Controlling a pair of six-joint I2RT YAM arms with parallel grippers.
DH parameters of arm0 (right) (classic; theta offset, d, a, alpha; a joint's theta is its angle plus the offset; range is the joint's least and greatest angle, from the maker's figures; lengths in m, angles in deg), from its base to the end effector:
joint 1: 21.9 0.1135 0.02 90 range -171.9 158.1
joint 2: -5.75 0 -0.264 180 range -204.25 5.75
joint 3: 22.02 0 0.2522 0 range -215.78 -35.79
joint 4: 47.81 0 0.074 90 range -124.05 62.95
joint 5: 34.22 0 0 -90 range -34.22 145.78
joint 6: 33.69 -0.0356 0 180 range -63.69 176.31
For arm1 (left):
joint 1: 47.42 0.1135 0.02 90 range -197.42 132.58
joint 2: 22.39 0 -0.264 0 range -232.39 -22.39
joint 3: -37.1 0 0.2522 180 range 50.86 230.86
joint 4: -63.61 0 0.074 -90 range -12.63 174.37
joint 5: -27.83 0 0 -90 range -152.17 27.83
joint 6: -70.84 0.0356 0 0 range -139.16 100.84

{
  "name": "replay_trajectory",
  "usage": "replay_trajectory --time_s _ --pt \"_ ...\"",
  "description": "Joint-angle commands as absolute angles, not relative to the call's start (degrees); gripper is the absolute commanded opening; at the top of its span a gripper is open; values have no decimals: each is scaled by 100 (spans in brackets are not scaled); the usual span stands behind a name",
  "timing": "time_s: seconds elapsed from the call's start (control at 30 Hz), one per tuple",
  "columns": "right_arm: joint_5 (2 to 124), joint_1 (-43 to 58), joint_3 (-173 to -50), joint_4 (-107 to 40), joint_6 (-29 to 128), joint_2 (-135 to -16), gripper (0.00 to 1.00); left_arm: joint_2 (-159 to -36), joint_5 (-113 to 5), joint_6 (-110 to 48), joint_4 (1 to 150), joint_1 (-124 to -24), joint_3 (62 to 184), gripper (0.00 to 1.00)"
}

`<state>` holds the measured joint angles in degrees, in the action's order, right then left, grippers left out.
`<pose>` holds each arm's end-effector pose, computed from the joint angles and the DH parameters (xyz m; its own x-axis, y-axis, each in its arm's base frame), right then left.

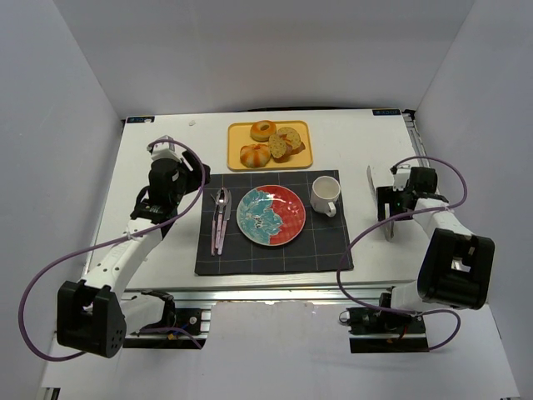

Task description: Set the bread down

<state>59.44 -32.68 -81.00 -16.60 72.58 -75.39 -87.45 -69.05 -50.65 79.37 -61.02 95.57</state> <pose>0.2738 -0.0498 0.1913 -0.7986 -0.1326 -0.5871 -0.0776 0.9900 -0.1180 0.2540 -0.0571 0.2824 -0.3809 -0.4414 -0.8125 -0.0858 0.8918 -0.4443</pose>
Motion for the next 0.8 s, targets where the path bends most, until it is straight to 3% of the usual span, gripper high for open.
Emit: replay_trajectory --time_s 0.0,0.17,0.5,0.67,0.73,0.77 --pt "5622 -3227 -8289 -2175 7002 -7835 85 -8708 -6920 -5133 7799 -6069 9551 76" --pt "5596 -3201 -8772 -2280 6800 -8687 76 -8761 -6903 -5159 7781 -6069 9559 76" --pt "5903 -3201 -8931 -2280 6554 -9207 62 -8594 -7008 -5168 7887 -6069 9489 76" --pt "6158 -3201 -8984 -2272 6684 -9295 35 -8559 -6999 -5186 7922 -6069 9489 76" --pt "6272 -3201 -9019 -2263 6825 -9216 17 -8532 -7008 -5168 7939 -6069 9498 76" --pt "6342 -3201 -9097 -2263 7017 -9059 14 -8515 -7008 -5160 7948 -6078 9506 76"
